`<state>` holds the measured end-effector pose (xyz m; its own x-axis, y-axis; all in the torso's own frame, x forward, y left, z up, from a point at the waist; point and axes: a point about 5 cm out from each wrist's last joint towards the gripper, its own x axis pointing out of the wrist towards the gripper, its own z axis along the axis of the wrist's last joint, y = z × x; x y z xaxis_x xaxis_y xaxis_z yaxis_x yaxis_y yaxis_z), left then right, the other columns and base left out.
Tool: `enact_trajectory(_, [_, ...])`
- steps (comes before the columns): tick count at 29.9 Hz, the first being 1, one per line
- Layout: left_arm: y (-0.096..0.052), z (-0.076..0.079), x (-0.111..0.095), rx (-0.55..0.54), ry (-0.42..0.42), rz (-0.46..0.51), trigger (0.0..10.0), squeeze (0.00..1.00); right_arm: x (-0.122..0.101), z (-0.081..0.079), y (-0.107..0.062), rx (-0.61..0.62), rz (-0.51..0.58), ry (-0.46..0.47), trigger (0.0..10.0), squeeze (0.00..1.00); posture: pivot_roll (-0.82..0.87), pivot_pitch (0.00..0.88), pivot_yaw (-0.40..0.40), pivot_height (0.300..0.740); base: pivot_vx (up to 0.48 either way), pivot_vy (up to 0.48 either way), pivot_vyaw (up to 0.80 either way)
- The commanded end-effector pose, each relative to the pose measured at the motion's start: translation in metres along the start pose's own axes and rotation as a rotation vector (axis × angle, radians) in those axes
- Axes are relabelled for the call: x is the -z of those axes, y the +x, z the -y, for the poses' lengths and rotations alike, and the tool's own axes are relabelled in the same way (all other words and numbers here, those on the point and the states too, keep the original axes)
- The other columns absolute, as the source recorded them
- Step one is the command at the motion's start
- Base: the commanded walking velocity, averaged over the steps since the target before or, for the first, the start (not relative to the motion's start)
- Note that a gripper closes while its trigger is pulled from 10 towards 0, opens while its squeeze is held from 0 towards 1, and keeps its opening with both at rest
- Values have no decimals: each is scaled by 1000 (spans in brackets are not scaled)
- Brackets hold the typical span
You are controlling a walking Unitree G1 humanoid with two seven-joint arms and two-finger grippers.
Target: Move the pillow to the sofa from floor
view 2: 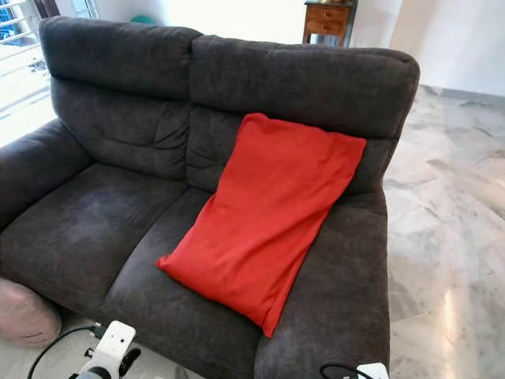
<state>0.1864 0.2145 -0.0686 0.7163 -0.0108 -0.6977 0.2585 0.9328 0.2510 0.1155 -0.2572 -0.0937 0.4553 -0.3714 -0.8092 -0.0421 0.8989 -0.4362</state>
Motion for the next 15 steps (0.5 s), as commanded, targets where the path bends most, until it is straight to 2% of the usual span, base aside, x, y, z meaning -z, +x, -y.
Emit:
enact_trajectory(1, [-1, 2, 6, 4, -13, -33, 10000, 0, 11, -7, -3, -28, -57, -19, 10000, 0, 51, 0, 2, 740, 0, 0, 0])
enact_trajectory(5, [-1, 3, 7, 15, -12, -42, 10000, 0, 12, -4, -2, -10, -69, 51, 10000, 0, 49, 0, 2, 740, 0, 0, 0])
enact_trajectory(6, [-1, 2, 7, 12, -17, -44, 10000, 0, 13, -3, -2, 0, -82, 110, 10000, 0, 49, 0, 2, 740, 0, 0, 0])
enact_trajectory(7, [-1, 2, 7, 11, -18, -45, 10000, 0, 13, -3, -2, 2, -86, 126, 10000, 0, 49, 0, 2, 740, 0, 0, 0])
enact_trajectory(11, [-2, 0, 11, -1, -34, -61, 10000, 0, 10, -9, -2, -4, -98, 222, 10000, 0, 51, 21, 9, 740, 0, 0, 0])
enact_trajectory(15, [-3, -1, 15, -5, -50, -77, 10000, 0, 5, -19, -3, -14, -93, 264, 10000, 0, 51, 37, 14, 740, 0, 0, 0])
